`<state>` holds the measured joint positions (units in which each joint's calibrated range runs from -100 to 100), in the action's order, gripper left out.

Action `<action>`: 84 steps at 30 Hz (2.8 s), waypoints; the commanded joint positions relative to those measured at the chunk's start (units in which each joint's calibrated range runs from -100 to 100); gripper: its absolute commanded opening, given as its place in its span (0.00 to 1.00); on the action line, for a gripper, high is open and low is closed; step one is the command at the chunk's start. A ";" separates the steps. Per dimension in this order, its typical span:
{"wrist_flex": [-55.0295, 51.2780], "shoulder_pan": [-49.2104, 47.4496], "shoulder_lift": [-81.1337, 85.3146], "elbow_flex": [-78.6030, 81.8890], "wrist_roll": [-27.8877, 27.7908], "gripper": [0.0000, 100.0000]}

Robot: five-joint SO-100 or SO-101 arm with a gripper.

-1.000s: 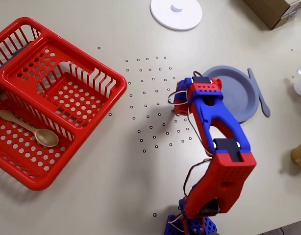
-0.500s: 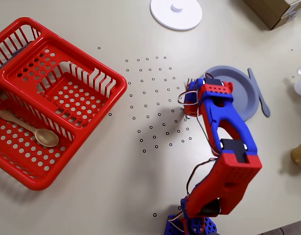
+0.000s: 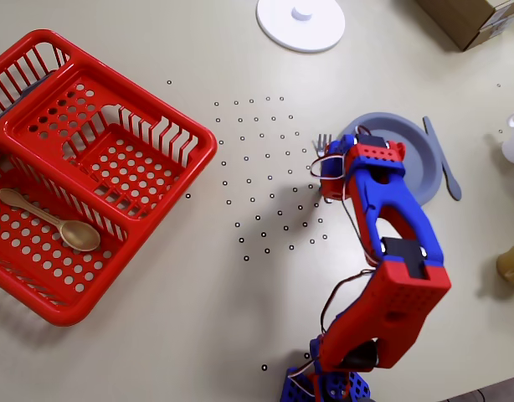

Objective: Push the fork on the left side of the plate

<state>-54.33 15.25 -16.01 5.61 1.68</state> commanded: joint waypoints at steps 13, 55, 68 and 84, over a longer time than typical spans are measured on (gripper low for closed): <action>1.89 4.13 -3.26 -5.06 -2.34 0.00; 27.65 -6.06 101.56 89.05 -1.61 0.00; 19.52 -14.03 111.79 94.30 1.66 0.00; 9.22 -17.19 111.87 94.30 1.22 0.00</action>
<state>-44.07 -1.50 94.93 99.19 3.15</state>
